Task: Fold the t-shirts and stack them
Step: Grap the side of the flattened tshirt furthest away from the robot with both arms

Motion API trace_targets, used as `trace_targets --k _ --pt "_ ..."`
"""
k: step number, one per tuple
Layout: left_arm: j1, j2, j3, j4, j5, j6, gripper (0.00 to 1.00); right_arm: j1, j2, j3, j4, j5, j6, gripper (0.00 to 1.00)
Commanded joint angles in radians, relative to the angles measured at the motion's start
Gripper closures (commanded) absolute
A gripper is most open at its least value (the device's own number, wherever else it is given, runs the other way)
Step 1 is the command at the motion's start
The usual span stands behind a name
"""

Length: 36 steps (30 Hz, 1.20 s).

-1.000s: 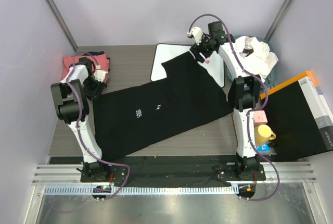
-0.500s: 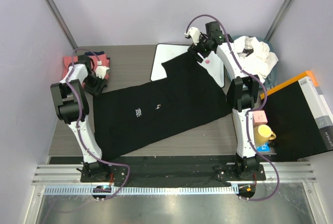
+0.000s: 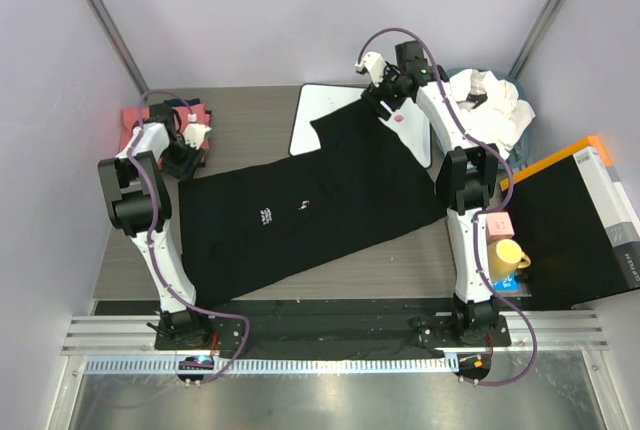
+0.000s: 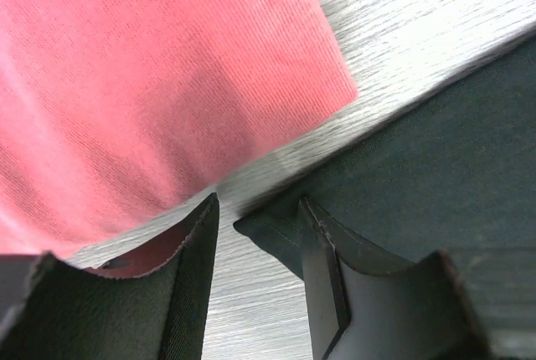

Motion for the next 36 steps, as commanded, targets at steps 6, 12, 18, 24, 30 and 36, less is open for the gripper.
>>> trace_targets --k 6,12,18,24,30,36 --pt "0.006 0.052 -0.011 -0.004 -0.005 0.032 0.89 0.006 0.028 -0.013 0.317 0.064 0.219 0.25" --pt "-0.003 0.041 -0.007 -0.038 0.019 0.023 1.00 0.019 0.173 0.031 0.549 0.101 0.391 0.19" --pt "-0.029 -0.014 -0.016 -0.072 0.042 0.021 1.00 0.021 0.273 0.071 0.663 0.133 0.510 0.21" --pt "-0.047 -0.054 -0.007 -0.128 0.050 0.037 1.00 0.021 0.305 0.063 0.718 0.156 0.567 0.23" --pt "-0.058 -0.054 0.056 -0.196 0.035 0.058 1.00 0.027 0.310 0.053 0.688 0.087 0.586 0.28" --pt "-0.058 -0.034 0.148 -0.247 0.030 0.064 1.00 0.033 0.269 -0.012 0.634 0.032 0.586 0.34"
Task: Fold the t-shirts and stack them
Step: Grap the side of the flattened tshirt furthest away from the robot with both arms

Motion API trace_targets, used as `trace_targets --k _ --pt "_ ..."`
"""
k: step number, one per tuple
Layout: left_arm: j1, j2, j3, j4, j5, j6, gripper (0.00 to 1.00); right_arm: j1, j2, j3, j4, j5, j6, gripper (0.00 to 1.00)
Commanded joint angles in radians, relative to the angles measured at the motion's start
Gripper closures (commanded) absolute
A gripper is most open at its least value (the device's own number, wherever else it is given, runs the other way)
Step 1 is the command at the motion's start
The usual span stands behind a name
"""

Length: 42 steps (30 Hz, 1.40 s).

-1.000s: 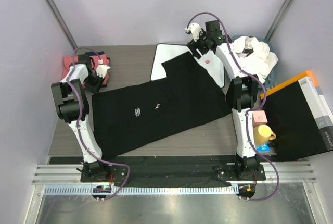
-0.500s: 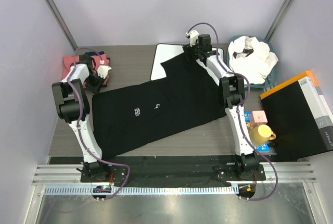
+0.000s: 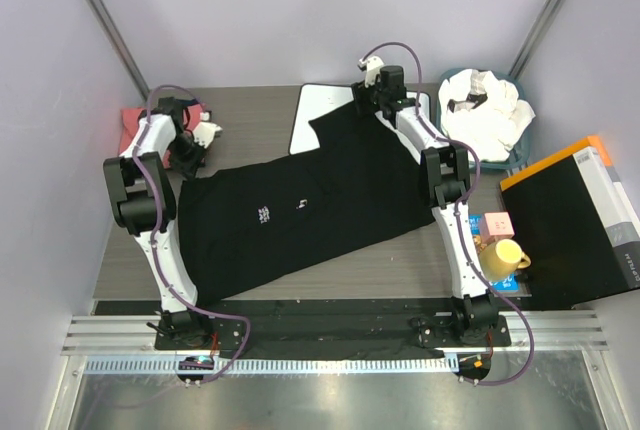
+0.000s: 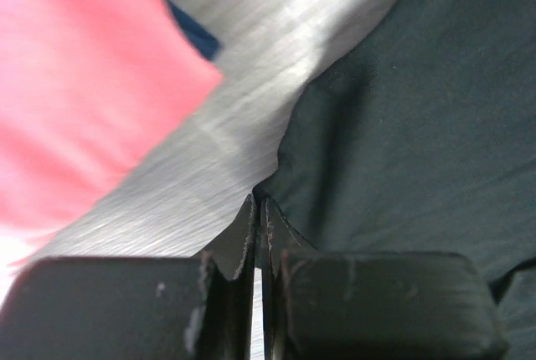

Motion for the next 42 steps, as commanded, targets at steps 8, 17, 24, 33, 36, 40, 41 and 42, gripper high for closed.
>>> trace_targets --k 8,17,24,33,36,40,41,42 --pt "-0.011 -0.031 0.064 -0.052 0.023 0.019 1.00 0.015 -0.081 -0.097 -0.076 -0.070 0.009 0.55" --pt "-0.032 -0.042 0.030 -0.043 0.030 0.016 1.00 0.018 -0.070 -0.065 -0.049 -0.069 -0.017 0.99" --pt "-0.037 -0.063 0.003 0.006 0.003 0.025 1.00 0.021 -0.133 -0.056 0.000 -0.089 -0.141 0.99" --pt "-0.035 -0.090 0.050 0.107 -0.111 0.041 1.00 0.001 -0.278 -0.085 0.033 -0.101 -0.316 0.99" --pt "-0.035 -0.109 0.036 0.139 -0.150 0.055 1.00 -0.008 -0.320 -0.106 0.051 -0.109 -0.353 0.99" --pt "-0.034 -0.144 0.019 0.175 -0.197 0.064 1.00 -0.017 -0.341 -0.102 0.056 -0.121 -0.373 0.99" --pt "-0.035 -0.149 0.016 0.178 -0.198 0.062 1.00 -0.018 -0.346 -0.099 0.057 -0.122 -0.377 0.99" --pt "-0.035 -0.155 0.013 0.178 -0.200 0.067 1.00 -0.020 -0.350 -0.103 0.056 -0.124 -0.379 0.99"
